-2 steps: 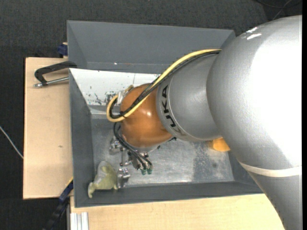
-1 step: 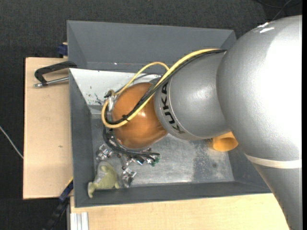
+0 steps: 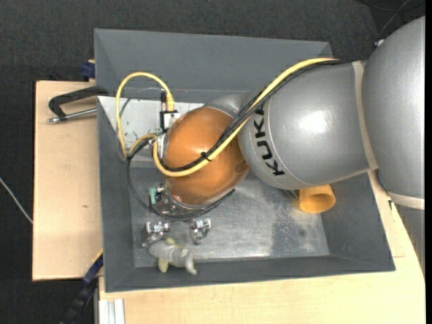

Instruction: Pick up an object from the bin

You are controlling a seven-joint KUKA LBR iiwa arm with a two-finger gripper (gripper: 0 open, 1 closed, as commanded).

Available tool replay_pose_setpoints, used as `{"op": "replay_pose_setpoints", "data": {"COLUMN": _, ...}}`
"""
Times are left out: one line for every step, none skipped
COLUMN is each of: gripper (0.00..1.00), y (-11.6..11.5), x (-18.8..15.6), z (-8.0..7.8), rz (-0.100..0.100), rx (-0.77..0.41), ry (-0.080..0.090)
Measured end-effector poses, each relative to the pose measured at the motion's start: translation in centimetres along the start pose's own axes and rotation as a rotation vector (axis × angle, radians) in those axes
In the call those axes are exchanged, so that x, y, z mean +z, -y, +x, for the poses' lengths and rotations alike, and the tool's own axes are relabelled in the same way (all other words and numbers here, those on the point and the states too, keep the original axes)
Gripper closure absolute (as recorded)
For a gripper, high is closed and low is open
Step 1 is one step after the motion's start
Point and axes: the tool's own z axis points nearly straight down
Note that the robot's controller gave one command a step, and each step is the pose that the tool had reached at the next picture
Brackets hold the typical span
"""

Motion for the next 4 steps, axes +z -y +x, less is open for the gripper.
{"op": "replay_pose_setpoints", "data": {"gripper": 0.0, "y": -0.1, "x": 3.0, "z": 0.0, "rz": -0.002, "rx": -0.472, "ry": 0.0}}
{"op": "replay_pose_setpoints", "data": {"gripper": 0.0, "y": -0.1, "x": 3.0, "z": -0.2, "rz": -0.004, "rx": -0.469, "ry": 0.0}}
{"op": "replay_pose_setpoints", "data": {"gripper": 1.0, "y": 0.0, "x": 2.9, "z": -0.2, "rz": -0.003, "rx": -0.468, "ry": -0.001}}
{"op": "replay_pose_setpoints", "data": {"gripper": 1.0, "y": 0.1, "x": -0.4, "z": -0.4, "rz": 0.001, "rx": -0.465, "ry": 0.0}}
